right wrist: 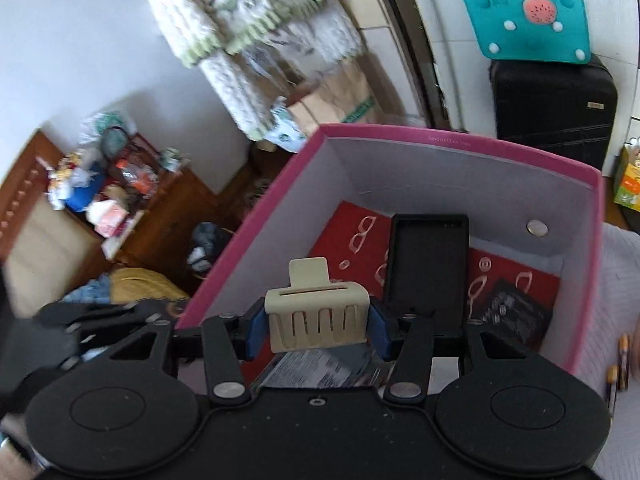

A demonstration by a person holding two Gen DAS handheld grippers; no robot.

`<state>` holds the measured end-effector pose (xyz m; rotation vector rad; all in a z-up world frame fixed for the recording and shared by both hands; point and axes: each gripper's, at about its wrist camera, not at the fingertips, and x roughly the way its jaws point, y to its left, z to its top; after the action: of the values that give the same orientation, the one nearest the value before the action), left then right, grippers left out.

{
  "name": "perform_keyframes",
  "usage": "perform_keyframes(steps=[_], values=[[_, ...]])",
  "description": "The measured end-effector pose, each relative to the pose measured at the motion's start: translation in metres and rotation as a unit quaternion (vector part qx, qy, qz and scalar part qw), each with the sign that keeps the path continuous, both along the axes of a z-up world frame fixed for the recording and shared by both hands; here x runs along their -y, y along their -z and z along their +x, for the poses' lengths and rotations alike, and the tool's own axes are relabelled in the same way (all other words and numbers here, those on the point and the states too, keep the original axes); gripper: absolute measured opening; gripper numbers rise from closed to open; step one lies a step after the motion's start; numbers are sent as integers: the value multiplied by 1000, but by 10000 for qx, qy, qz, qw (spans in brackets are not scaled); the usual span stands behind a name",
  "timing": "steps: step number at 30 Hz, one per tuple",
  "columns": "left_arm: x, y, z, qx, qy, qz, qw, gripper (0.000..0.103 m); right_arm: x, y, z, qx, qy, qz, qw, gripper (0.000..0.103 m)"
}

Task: Organize rigid objects
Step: 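Carry the cream holder into the pink box and open the right tool, then move the right tool back to the beige round speaker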

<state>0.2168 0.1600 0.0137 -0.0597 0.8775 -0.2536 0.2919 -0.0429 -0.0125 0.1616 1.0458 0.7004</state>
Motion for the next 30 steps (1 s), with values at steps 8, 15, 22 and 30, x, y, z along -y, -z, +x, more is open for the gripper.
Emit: perform_keyframes(steps=[8, 15, 22, 30], values=[[-1, 1, 1, 0, -7, -51, 10000, 10, 1, 1, 12, -149, 235, 81, 9996, 59], [-5, 2, 1, 15, -9, -157, 9999, 10, 41, -43, -24, 332, 317, 268, 9986, 60], [-6, 3, 0, 31, -9, -181, 9998, 10, 118, -70, -64, 709, 1096, 390, 9907, 60], [-6, 3, 0, 32, -11, -191, 9998, 10, 187, -56, -81, 689, 1993, 316, 9770, 60]])
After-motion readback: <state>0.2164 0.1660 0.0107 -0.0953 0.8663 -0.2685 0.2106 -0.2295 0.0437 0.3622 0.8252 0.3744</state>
